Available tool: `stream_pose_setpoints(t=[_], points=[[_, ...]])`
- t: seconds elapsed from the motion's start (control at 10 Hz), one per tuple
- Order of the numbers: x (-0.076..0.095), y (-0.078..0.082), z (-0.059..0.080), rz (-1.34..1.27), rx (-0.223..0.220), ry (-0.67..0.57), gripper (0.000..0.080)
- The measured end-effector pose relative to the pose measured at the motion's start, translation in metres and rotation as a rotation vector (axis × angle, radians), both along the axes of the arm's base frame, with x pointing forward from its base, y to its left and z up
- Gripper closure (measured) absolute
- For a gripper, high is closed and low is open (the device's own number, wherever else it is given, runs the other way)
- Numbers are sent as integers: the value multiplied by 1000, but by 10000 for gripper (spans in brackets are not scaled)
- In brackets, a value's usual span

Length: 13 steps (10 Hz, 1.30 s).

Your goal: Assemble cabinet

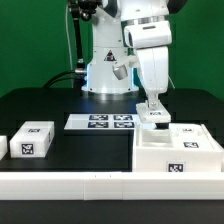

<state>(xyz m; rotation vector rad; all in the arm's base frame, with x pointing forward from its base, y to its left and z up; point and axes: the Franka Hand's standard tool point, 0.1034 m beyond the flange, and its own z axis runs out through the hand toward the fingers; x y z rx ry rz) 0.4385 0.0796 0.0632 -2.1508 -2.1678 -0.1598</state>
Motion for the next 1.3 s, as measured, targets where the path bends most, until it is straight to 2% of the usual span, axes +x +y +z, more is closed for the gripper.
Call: stream_pose_setpoints(t=[1.3], points=[[7, -1, -2, -50, 9, 5, 737]])
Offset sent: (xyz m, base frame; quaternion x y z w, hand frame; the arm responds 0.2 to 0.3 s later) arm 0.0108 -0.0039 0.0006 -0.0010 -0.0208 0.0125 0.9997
